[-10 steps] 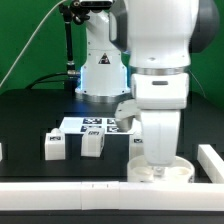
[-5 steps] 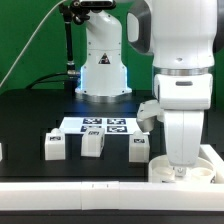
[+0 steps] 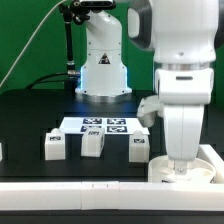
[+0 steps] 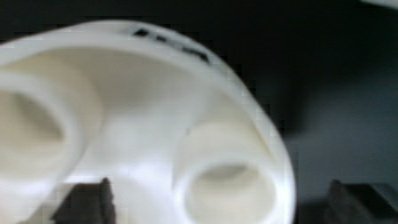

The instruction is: Assemble stool

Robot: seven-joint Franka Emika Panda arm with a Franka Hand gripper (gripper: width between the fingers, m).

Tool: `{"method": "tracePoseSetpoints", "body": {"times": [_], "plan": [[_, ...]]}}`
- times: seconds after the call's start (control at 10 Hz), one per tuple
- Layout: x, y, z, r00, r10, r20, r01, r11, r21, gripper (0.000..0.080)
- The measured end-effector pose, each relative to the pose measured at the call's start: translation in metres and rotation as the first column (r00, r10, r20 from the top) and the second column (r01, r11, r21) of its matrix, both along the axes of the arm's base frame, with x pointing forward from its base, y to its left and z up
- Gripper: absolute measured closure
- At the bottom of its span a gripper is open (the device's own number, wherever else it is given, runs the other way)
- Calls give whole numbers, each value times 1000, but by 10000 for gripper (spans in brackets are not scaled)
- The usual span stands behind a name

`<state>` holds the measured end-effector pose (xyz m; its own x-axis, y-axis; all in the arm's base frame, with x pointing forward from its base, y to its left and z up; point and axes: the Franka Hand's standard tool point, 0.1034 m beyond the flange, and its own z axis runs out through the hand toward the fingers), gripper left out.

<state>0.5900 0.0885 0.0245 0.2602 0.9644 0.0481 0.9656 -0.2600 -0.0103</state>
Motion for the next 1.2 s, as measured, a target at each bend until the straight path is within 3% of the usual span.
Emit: {"method": "tracePoseSetpoints", "body": {"times": [0.1,0.4,0.7,1.2], "plan": [[2,5,14,1000,-9,7,9,1000,-1,168],[0,-1,47,1000,-20,18,20,1000,-11,151],[-17,-51,37,1000,-10,24,11,1000,-19,151],[-20,-55,34,991,-131,14,131,991,-15,151]]}}
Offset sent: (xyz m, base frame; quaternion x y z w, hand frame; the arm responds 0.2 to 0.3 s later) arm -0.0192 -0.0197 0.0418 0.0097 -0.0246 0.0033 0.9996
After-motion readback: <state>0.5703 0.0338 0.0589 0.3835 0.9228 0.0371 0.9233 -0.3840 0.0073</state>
